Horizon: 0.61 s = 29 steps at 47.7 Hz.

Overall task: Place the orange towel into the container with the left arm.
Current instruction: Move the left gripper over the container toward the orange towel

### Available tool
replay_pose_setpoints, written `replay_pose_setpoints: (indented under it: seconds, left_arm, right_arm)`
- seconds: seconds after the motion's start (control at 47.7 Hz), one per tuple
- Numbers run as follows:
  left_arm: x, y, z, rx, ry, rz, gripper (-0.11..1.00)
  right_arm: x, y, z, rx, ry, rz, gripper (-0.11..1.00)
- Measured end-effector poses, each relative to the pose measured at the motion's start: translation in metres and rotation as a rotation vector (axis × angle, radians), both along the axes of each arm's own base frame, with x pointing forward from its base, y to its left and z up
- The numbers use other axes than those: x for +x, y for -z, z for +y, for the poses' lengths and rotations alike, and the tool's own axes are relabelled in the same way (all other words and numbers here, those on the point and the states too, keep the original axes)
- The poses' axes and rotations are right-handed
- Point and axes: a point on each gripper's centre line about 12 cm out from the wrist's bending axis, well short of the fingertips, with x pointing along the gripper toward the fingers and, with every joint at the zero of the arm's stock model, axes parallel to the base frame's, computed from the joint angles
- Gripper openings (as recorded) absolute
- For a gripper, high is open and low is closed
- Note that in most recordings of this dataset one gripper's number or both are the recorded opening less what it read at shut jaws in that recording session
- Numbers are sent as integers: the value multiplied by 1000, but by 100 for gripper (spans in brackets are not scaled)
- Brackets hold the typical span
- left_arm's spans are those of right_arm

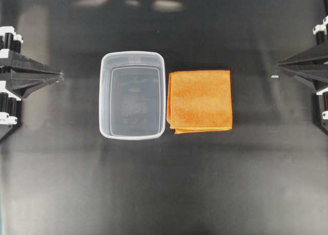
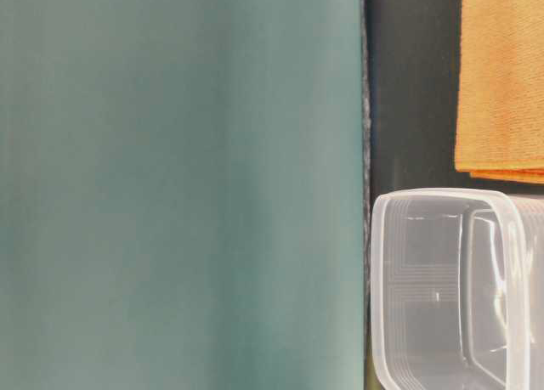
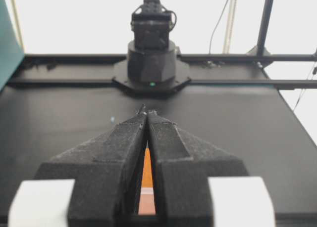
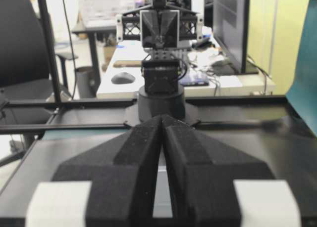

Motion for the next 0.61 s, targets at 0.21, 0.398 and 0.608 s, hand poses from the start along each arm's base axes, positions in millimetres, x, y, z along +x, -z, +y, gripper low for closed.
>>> replay_pose_setpoints:
  seconds: [0.21,0.398,0.608]
  left_arm:
    - [30,-11,0,-7,4,120,0]
    - [78,-18,1,3,-5,344,0]
    - [135,-18,2,9,-13,580,0]
  right_arm:
    - [0,0,0,82,-2,1,-1]
    - [0,4,0,142,-5,30,-1]
    - [0,11,-2,157,5,97,-1]
